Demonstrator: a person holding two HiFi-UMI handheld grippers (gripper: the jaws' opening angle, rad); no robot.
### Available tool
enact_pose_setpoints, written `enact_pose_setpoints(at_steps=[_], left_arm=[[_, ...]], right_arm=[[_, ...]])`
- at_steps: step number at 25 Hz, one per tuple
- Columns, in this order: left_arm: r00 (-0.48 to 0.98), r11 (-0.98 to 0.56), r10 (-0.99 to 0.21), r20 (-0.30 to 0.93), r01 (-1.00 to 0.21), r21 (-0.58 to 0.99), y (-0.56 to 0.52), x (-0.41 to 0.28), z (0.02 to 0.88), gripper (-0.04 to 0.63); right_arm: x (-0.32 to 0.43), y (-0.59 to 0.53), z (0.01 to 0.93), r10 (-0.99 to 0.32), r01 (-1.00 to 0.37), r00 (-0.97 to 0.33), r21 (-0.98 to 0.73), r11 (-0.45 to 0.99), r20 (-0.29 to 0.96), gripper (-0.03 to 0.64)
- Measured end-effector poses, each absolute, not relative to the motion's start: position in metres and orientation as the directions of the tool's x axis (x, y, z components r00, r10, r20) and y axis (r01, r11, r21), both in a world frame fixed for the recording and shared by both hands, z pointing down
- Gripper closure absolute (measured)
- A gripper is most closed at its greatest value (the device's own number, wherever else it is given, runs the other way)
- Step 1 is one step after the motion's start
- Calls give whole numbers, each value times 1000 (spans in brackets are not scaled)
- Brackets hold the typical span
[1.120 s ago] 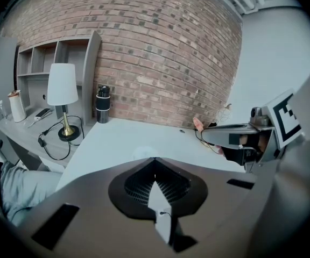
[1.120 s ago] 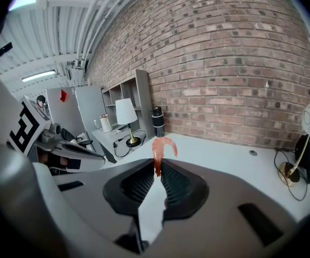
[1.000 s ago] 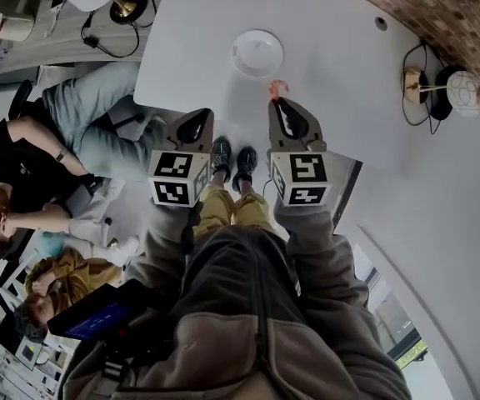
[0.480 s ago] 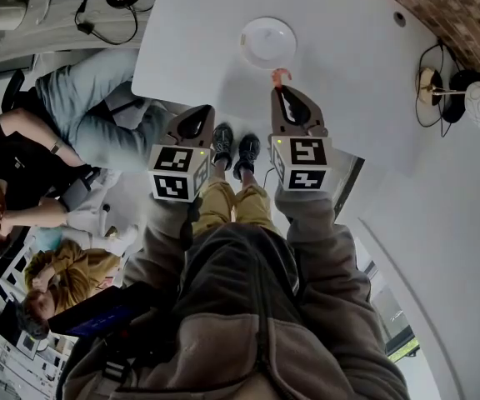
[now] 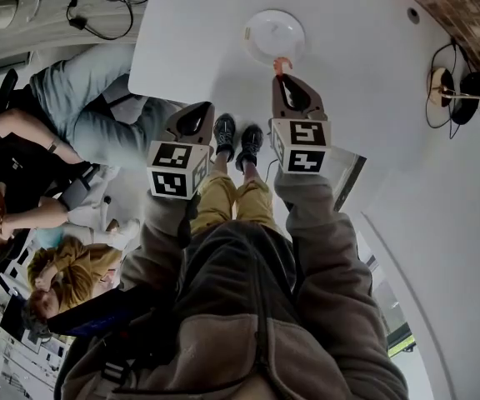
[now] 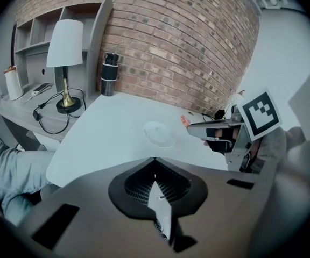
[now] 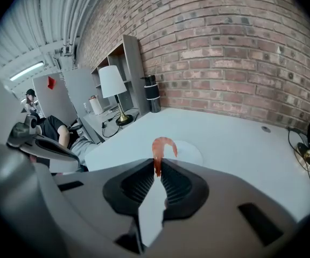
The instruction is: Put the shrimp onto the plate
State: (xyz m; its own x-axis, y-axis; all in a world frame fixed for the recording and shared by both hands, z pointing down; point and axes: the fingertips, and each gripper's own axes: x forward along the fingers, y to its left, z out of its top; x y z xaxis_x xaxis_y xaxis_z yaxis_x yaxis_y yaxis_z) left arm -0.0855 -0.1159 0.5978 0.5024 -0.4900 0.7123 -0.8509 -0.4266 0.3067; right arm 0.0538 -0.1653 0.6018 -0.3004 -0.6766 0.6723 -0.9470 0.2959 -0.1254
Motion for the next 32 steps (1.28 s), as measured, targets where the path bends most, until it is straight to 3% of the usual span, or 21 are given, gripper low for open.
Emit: enact_pose_setpoints(at_steps=[32], left_arm=[[485, -407, -440, 756, -858, 313, -127, -98, 634, 591]], right_arm=[[57, -207, 695, -554, -941, -289, -125, 315, 781, 578]])
